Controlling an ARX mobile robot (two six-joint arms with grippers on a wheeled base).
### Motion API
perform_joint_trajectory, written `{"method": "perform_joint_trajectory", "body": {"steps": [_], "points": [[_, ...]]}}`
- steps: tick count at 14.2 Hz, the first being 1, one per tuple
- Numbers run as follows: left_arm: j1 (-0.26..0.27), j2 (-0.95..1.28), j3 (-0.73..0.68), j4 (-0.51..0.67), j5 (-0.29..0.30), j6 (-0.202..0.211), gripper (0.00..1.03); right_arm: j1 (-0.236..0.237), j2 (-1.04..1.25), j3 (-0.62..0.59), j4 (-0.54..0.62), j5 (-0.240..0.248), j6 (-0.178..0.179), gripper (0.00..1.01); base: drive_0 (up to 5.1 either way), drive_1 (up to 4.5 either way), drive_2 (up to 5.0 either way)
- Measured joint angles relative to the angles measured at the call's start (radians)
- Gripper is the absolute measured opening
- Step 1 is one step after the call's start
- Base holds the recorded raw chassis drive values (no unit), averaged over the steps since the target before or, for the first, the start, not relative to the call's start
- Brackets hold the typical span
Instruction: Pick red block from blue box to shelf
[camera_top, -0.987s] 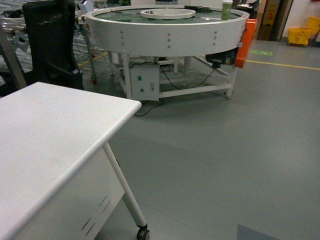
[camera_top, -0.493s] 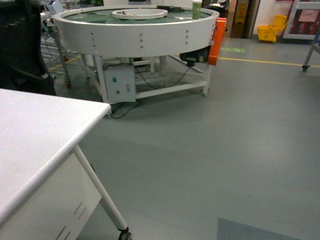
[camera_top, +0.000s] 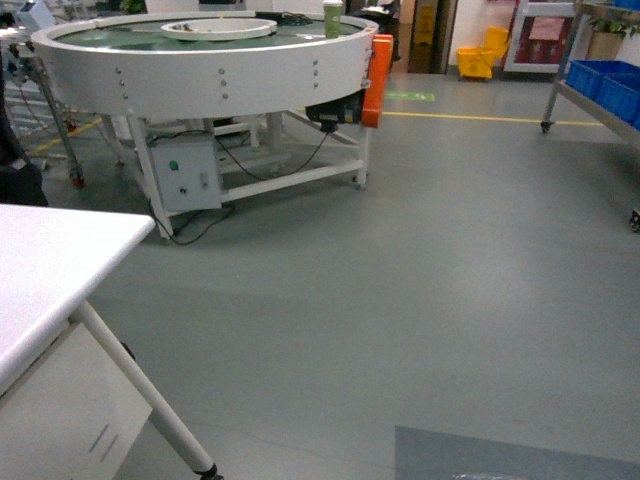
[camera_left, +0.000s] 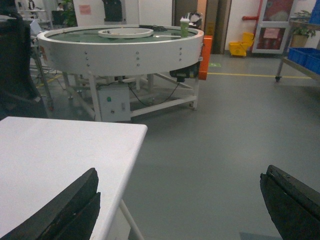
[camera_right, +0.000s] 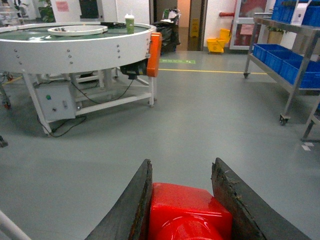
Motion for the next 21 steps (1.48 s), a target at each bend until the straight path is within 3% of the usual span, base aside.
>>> {"method": "perform_joint_trajectory", "body": {"steps": [13,21], "points": [[0.000,0.000,0.000,0.000,0.000,0.000,0.98,0.000,0.000,0.000,0.000,0.000,0.000,0.29,-1.4,-1.41,-1.4],[0.000,0.000,0.000,0.000,0.000,0.000,0.98,0.000,0.000,0.000,0.001,0.000,0.000,0.29,0.0,4.34,-4.3]]}}
